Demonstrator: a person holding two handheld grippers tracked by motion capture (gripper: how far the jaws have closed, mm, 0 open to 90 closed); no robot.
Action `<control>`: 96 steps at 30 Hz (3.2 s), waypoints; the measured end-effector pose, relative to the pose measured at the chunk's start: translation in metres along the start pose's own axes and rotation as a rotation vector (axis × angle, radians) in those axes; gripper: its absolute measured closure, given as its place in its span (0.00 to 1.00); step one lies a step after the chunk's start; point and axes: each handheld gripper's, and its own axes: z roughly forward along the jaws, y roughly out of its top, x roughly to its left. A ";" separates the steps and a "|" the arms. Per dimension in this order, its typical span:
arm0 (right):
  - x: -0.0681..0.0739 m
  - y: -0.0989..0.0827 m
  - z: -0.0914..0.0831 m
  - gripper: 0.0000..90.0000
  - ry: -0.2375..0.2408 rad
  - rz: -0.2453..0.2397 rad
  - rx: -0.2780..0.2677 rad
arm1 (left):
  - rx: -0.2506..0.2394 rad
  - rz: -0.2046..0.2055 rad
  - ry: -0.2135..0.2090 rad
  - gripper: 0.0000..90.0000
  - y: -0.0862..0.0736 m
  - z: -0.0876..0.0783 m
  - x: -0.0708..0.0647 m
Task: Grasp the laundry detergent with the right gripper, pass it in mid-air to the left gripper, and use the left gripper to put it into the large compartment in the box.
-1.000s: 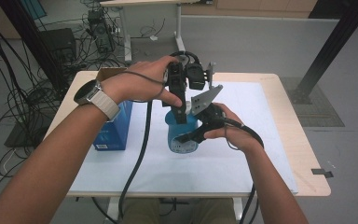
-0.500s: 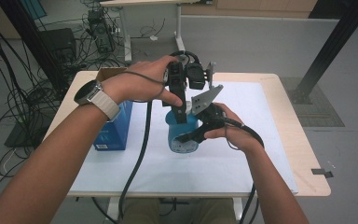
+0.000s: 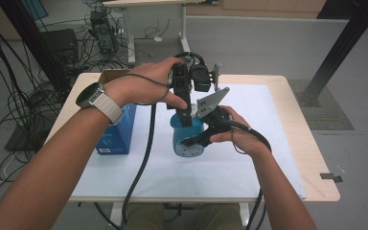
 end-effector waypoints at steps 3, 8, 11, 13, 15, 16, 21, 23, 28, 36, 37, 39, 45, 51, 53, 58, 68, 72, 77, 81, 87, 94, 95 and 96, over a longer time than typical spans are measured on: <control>0.000 0.000 0.000 0.49 0.003 -0.002 0.002 | 0.002 -0.001 0.001 0.09 0.000 0.000 0.000; 0.000 0.001 0.000 0.49 0.007 -0.001 -0.008 | 0.006 -0.003 -0.002 0.09 0.001 0.000 -0.001; 0.000 0.001 0.000 0.49 0.006 -0.001 -0.007 | 0.005 -0.002 -0.001 0.09 0.001 0.000 -0.001; 0.000 0.001 0.000 0.49 0.002 0.000 -0.005 | 0.005 -0.004 -0.001 0.09 0.001 0.000 -0.001; 0.000 0.000 0.000 0.49 0.003 0.002 -0.004 | 0.003 -0.005 0.001 0.09 0.000 0.000 0.000; 0.000 0.000 -0.001 0.49 0.004 0.000 -0.002 | 0.003 -0.006 0.002 0.09 0.000 0.000 0.000; 0.000 -0.001 -0.001 0.49 0.002 0.000 -0.004 | 0.004 -0.006 0.003 0.09 0.000 -0.001 -0.001; 0.000 0.000 0.000 0.49 0.003 -0.001 -0.002 | 0.003 -0.005 0.003 0.09 0.000 -0.001 -0.001; 0.000 0.000 -0.001 0.49 0.004 0.001 -0.004 | 0.003 -0.009 0.002 0.09 -0.001 -0.001 -0.001; 0.000 0.000 -0.001 0.49 0.000 -0.004 -0.002 | 0.001 -0.009 0.003 0.09 0.000 -0.001 -0.001; 0.000 -0.001 -0.001 0.49 0.001 -0.003 -0.004 | 0.001 -0.012 0.002 0.09 0.000 -0.001 -0.001; 0.000 0.000 -0.001 0.49 0.001 -0.002 -0.004 | 0.003 -0.009 0.003 0.09 0.000 -0.001 -0.001; -0.001 -0.001 -0.002 0.49 -0.001 -0.001 -0.006 | 0.004 -0.013 0.003 0.09 0.000 -0.001 -0.001; -0.001 -0.001 -0.002 0.49 -0.001 0.002 -0.006 | 0.005 -0.013 0.003 0.09 0.000 -0.001 -0.001; -0.001 -0.002 -0.002 0.49 -0.002 0.004 -0.004 | 0.004 -0.014 0.003 0.09 0.000 0.000 -0.001; -0.001 -0.002 -0.003 0.49 -0.005 0.005 -0.005 | 0.005 -0.015 0.003 0.09 -0.001 -0.001 -0.001; -0.001 -0.001 -0.004 0.49 -0.012 0.007 -0.008 | 0.003 -0.016 0.004 0.09 0.000 0.000 0.000; -0.001 -0.002 -0.004 0.49 -0.015 0.009 -0.010 | 0.001 -0.018 0.005 0.09 0.000 0.000 0.000; -0.001 -0.002 -0.004 0.49 -0.013 0.012 -0.009 | 0.005 -0.020 0.007 0.09 -0.001 0.000 0.000; -0.002 -0.002 -0.004 0.49 -0.016 0.008 -0.009 | 0.004 -0.023 0.007 0.09 -0.001 -0.001 0.000; -0.001 -0.003 -0.004 0.49 -0.017 0.013 -0.008 | 0.003 -0.025 0.010 0.09 -0.002 -0.001 0.000; -0.001 -0.002 -0.004 0.49 -0.019 0.011 -0.008 | 0.001 -0.026 0.011 0.09 -0.002 -0.001 0.000; -0.002 -0.002 -0.004 0.49 -0.019 0.006 -0.007 | 0.002 -0.025 0.012 0.09 -0.002 -0.001 0.000; -0.001 -0.002 -0.004 0.49 -0.018 0.009 -0.008 | 0.003 -0.023 0.013 0.09 -0.002 -0.001 0.000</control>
